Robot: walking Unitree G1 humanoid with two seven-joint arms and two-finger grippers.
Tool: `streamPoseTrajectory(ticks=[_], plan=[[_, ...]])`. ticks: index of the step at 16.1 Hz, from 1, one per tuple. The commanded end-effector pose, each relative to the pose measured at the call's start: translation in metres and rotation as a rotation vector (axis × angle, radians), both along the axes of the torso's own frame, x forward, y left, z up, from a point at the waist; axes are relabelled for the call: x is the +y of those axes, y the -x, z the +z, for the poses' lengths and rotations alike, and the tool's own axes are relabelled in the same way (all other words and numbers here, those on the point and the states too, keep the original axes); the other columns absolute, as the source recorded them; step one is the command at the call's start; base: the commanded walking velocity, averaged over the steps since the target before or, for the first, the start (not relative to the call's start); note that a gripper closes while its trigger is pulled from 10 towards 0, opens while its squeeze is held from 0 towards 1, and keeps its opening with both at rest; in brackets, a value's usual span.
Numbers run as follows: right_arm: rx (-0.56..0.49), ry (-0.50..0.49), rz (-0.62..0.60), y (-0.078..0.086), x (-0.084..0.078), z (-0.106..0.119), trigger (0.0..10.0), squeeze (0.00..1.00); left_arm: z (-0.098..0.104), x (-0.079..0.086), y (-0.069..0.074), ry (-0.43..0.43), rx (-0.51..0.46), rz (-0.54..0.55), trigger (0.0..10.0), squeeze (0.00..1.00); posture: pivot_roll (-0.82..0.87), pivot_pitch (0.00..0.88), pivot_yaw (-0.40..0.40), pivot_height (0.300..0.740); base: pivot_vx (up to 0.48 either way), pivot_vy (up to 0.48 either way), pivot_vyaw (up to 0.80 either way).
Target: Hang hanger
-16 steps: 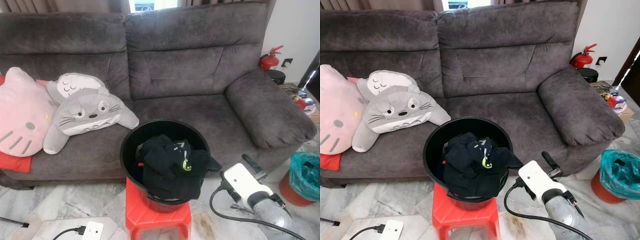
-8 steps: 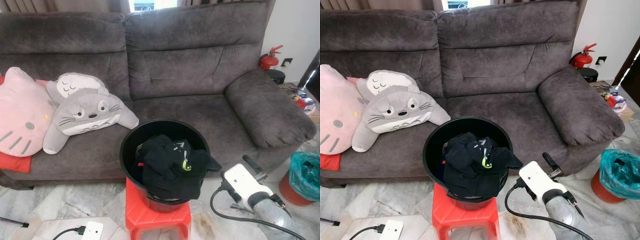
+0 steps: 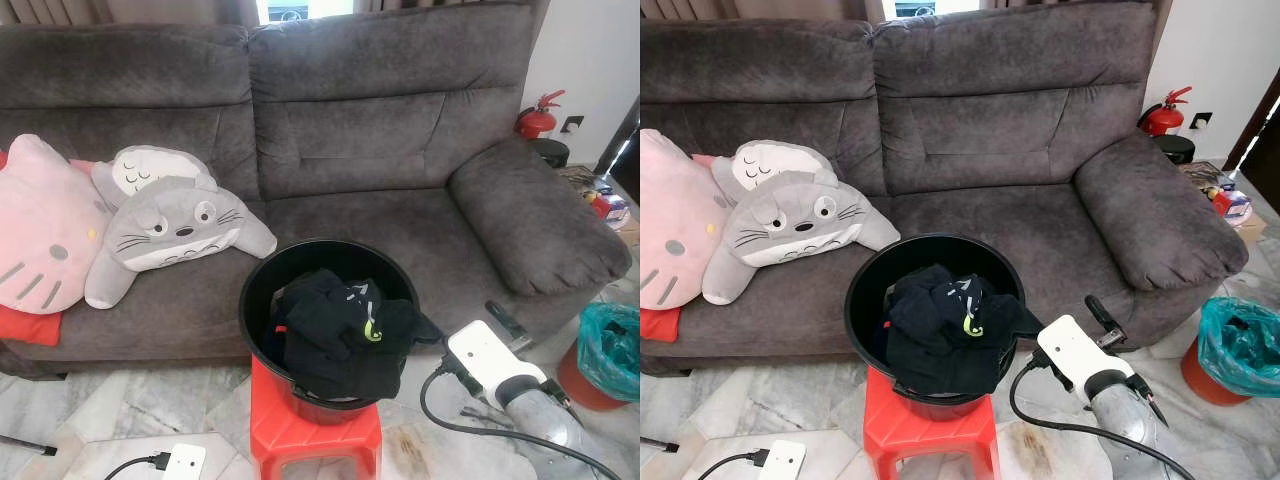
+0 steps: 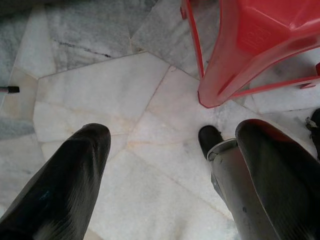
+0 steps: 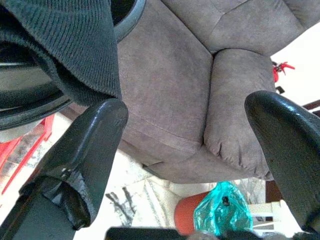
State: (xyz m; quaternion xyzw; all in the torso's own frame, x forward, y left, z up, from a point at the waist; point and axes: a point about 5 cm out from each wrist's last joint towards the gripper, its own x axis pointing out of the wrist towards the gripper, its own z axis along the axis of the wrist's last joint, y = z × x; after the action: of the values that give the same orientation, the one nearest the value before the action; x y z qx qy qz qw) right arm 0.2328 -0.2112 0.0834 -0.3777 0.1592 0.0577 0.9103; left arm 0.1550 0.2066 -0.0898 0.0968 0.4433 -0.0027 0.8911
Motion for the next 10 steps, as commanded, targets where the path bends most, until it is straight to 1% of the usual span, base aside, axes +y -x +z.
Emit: streamPoseTrajectory(ticks=[1, 4, 10], plan=[[-0.005, 0.016, 0.003, -0.003, -0.002, 0.001, 10.0, 0.00, -0.003, 0.005, 0.009, -0.014, 0.036, 0.011, 10.0, 0.00, -0.21, 0.000, 0.031, 0.740, 0.000, 0.000, 0.00], [-0.012, 0.016, 0.017, -0.007, 0.002, 0.002, 10.0, 0.00, -0.004, 0.006, 0.011, -0.015, 0.041, 0.014, 10.0, 0.00, -0.21, 0.000, 0.030, 0.740, 0.000, 0.000, 0.00], [-0.005, 0.001, 0.055, -0.006, 0.010, 0.000, 10.0, 0.00, -0.004, 0.006, 0.011, -0.016, 0.044, 0.012, 10.0, 0.00, -0.21, 0.000, 0.032, 0.740, 0.000, 0.000, 0.00]])
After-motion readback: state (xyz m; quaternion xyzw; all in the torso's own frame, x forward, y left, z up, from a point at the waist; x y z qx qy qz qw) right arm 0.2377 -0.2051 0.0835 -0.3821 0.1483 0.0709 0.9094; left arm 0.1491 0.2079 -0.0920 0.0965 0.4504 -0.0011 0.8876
